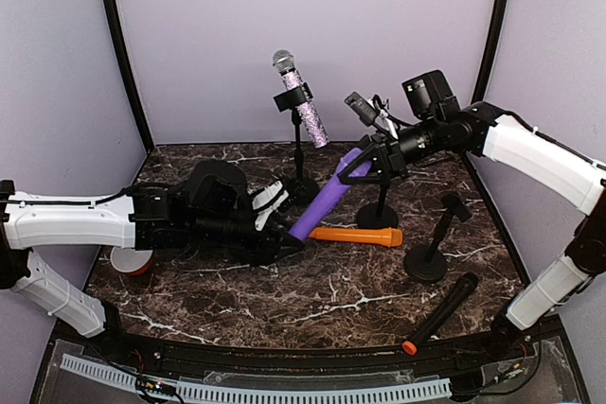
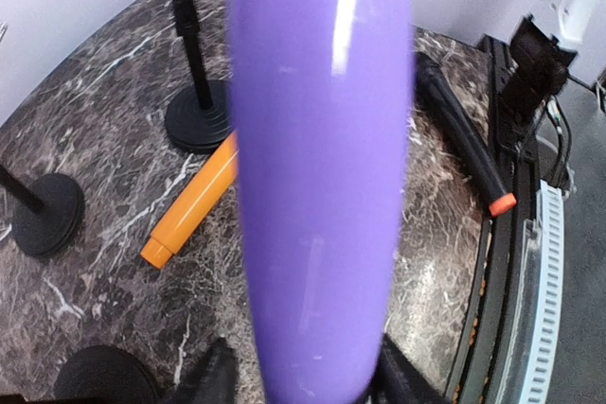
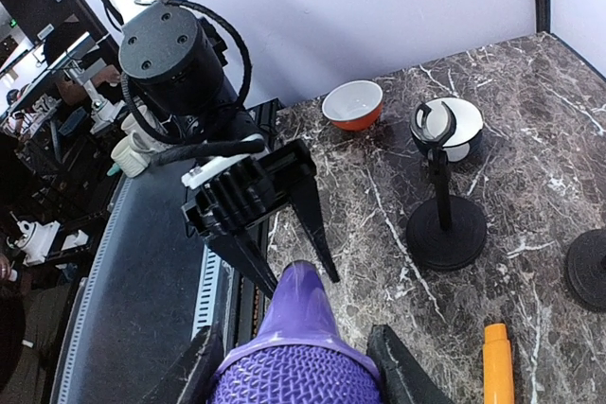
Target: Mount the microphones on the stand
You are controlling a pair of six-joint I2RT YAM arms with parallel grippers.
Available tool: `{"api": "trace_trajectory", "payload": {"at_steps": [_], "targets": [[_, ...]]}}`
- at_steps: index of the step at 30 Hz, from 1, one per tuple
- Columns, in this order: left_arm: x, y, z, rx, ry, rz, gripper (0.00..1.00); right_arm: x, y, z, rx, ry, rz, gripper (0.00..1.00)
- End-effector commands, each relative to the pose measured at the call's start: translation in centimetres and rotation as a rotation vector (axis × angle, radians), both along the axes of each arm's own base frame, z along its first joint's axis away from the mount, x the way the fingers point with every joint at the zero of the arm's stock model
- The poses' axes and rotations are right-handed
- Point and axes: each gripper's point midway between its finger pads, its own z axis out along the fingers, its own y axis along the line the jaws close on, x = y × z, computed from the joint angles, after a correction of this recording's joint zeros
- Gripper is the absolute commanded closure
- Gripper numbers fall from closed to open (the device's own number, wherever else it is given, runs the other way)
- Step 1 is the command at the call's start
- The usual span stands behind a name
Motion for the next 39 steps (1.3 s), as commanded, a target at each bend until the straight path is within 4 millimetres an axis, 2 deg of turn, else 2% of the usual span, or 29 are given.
{"api": "trace_trajectory", "payload": {"at_steps": [1, 4, 7, 12, 16, 19, 22, 27, 30, 36, 39], "targets": [[1.6, 0.7, 0.8, -0.017, -0.046, 0.099, 0.41, 0.2, 0.0, 0.5, 0.001, -0.015, -0.008, 0.90], [1.9, 2.0, 1.5, -0.037, -0.062, 0.155, 0.32, 0.1, -0.9, 1.1, 0.005, -0.038, -0.024, 1.00], [2.4, 4.2, 2.7, -0.081, -0.096, 0.250, 0.28, 0.1, -2.2, 1.7, 0.022, -0.065, -0.046, 1.00], [3.9, 9.4, 4.0, -0.148, -0.144, 0.460, 0.25, 0.0, -4.7, 1.4, 0.039, -0.100, -0.080, 1.00], [5.0, 13.4, 3.2, -0.196, -0.114, 0.582, 0.27, -0.3, -5.6, 1.1, 0.051, -0.097, -0.091, 1.00], [5.4, 15.0, 2.3, -0.233, -0.131, 0.612, 0.26, -0.4, -5.9, 1.0, 0.054, -0.100, -0.091, 1.00], [5.9, 15.1, 1.5, -0.260, -0.149, 0.608, 0.26, -0.6, -6.0, 0.8, 0.055, -0.105, -0.086, 1.00], [8.1, 14.6, 0.1, -0.318, -0.182, 0.600, 0.30, -1.1, -6.1, 0.6, 0.060, -0.113, -0.066, 1.00], [9.6, 14.0, 0.0, -0.348, -0.187, 0.604, 0.33, -1.1, -6.2, 0.6, 0.058, -0.120, -0.070, 1.00], [11.5, 12.4, 0.1, -0.400, -0.241, 0.590, 0.37, -1.3, -6.3, 0.8, 0.059, -0.132, -0.072, 1.00], [12.7, 12.1, -0.5, -0.391, -0.259, 0.609, 0.41, -1.3, -6.4, 0.9, 0.061, -0.132, -0.074, 1.00]]}}
